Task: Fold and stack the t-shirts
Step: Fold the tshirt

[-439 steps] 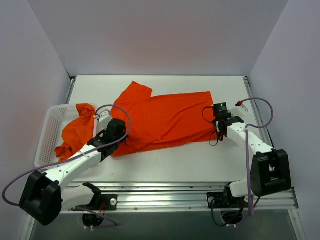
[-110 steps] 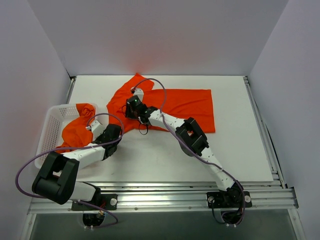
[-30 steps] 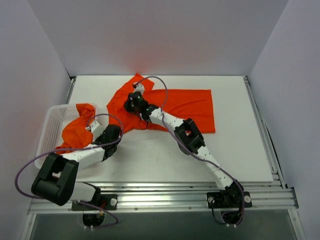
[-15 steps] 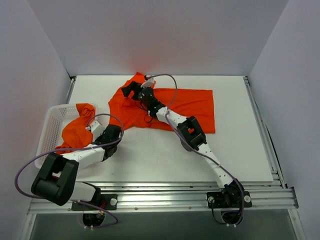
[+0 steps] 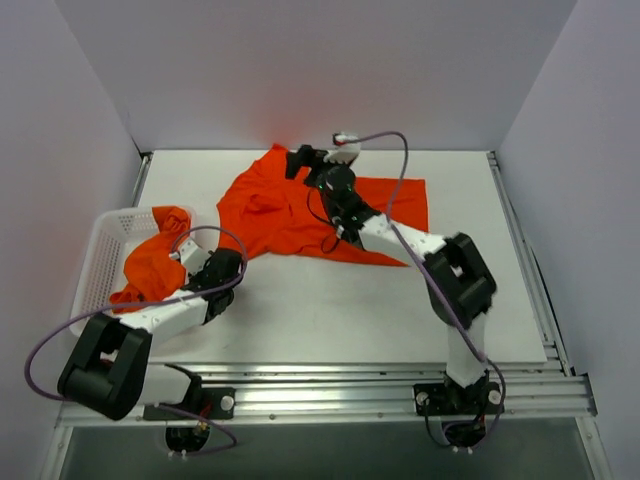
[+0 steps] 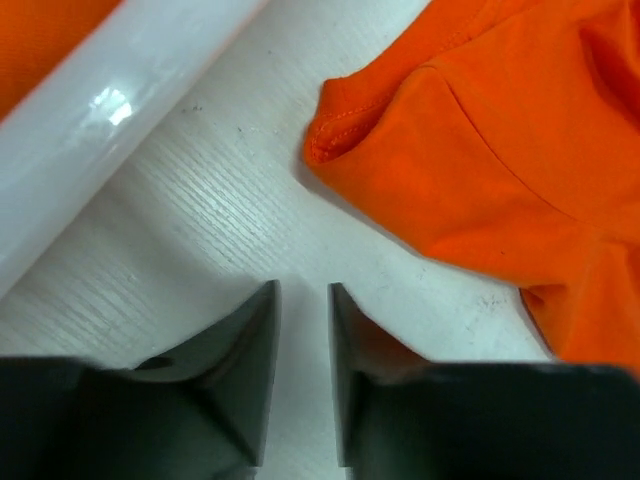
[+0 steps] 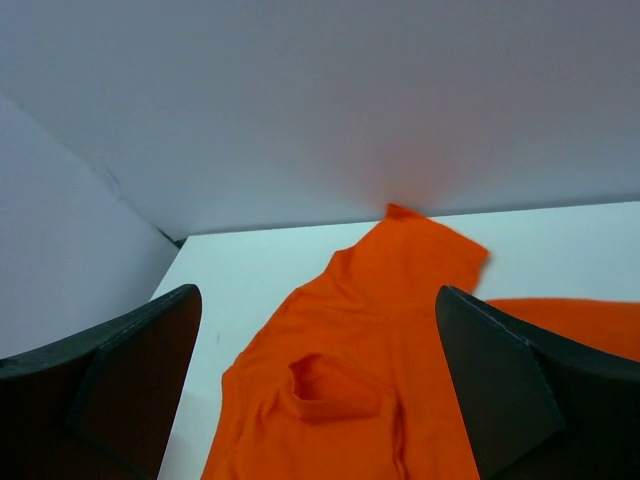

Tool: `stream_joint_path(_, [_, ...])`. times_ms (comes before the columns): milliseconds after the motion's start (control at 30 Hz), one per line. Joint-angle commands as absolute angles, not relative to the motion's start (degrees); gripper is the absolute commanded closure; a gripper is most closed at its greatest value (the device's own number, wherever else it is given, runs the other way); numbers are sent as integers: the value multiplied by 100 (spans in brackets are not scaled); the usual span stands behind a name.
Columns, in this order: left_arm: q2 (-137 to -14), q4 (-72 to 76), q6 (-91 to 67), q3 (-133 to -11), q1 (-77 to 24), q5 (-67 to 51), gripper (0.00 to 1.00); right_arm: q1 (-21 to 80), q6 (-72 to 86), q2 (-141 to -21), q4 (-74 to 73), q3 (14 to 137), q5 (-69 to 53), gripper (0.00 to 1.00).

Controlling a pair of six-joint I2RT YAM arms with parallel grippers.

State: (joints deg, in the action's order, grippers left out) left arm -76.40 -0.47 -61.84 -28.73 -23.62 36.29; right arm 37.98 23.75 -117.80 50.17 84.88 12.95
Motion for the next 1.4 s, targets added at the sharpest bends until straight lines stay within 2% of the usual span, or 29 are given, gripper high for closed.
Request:
stream_joint_path(0, [-7199, 122, -6197, -2962, -2443, 3806, 41, 3718, 2220, -10268, 4968, 7114, 2969, 0])
stream_joint_path(100, [-7137, 289, -5977, -3093, -2443, 3648, 18, 3385, 3107, -9318, 3756, 5988, 3208, 0])
stream_joint_path(200, [-7321, 220, -5880, -3383, -2435, 3630, 14, 3322, 3881, -8650, 3034, 4942, 3401, 0])
stream_joint_path(267, [-7539, 281, -5880, -3454, -2400, 3578, 13, 3322, 4348, -8377, 2673, 4319, 3437, 0])
stream_joint_path(433, [-7988, 650, -5941, -3533, -2329, 3296, 13, 3305, 5167, -8358, 2023, 3718, 3340, 0])
stream_joint_path(600, [-8446, 624, -6099, -3762, -2329, 3226, 13, 3130, 5466, -8271, 2310, 3095, 2762, 0])
stream_joint_path(967, [-9342, 571, -6398, -4139, -2013, 3182, 14, 2629, 5335, -9061, 2768, 3190, 2286, 0])
stream_joint_path(1100, [-9606, 536, -6425, -4306, -1820, 3076, 18, 2383, 5300, -9491, 3119, 3313, 1970, 1])
stream_joint_path(1133, [-9641, 510, -6434, -4350, -1776, 3067, 23, 2347, 5282, -9640, 3155, 3348, 1934, 1])
stream_joint_path(1200, [-9738, 475, -6451, -4438, -1732, 3041, 32, 2242, 5247, -9747, 3286, 3410, 1811, 9])
stream_joint_path(1233, [-9764, 475, -6434, -4465, -1688, 3015, 44, 2215, 5230, -9817, 3331, 3419, 1776, 14])
stream_joint_path(1267, [-9817, 414, -6442, -4543, -1679, 3006, 49, 2189, 5221, -9843, 3357, 3410, 1758, 31])
stream_joint_path(1333, [-9844, 326, -6460, -4614, -1679, 3041, 64, 2110, 5212, -9861, 3419, 3393, 1714, 54])
stream_joint_path(1367, [-9870, 264, -6469, -4649, -1679, 3050, 77, 2092, 5195, -9870, 3419, 3384, 1705, 84])
